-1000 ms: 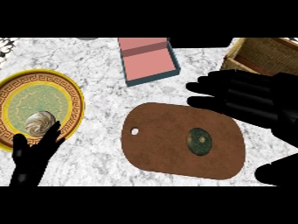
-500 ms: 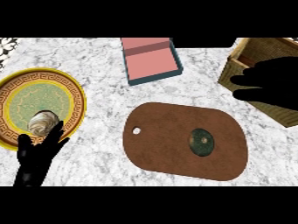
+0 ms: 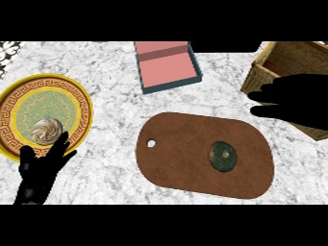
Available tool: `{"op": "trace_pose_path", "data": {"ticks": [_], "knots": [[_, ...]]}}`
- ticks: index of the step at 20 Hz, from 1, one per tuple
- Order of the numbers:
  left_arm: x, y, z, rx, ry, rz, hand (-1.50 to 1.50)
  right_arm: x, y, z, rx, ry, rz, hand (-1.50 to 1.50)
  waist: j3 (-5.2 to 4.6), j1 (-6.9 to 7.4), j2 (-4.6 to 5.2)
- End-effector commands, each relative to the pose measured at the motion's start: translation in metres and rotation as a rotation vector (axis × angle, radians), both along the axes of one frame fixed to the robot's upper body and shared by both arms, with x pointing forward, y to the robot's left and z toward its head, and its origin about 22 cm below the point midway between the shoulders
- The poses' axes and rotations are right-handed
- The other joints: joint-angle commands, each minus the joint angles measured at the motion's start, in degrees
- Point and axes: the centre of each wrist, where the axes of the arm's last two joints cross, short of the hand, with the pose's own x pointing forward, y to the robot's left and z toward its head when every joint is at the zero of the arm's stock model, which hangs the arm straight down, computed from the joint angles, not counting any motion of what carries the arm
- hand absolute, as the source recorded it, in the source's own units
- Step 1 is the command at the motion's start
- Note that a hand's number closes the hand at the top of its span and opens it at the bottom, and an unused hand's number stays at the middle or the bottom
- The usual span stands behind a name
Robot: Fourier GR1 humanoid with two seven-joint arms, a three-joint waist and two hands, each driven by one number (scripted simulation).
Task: Pick the squash from the cutting board and place it in the basket
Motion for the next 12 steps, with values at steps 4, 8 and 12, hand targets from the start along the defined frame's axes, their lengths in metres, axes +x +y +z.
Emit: {"op": "trace_pose_path", "data": {"ticks": [4, 8, 12], "knots": [[-0.006, -0.001, -0.004, 0.012, 0.091, -0.001, 0.0, -0.01, 0.02, -0.049, 0.046, 0.048, 0.026, -1.5, -0.53, -0.16, 0.34], [-0.005, -0.002, -0.021, -0.001, 0.074, 0.007, 0.0, -0.001, 0.021, -0.088, 0.036, 0.056, 0.015, -1.5, -0.5, -0.01, 0.6], [-0.008, 0.017, -0.013, -0.005, 0.082, 0.013, 0.0, 0.003, 0.029, -0.099, 0.01, 0.037, 0.0, -1.5, -0.52, 0.2, 0.54]]}}
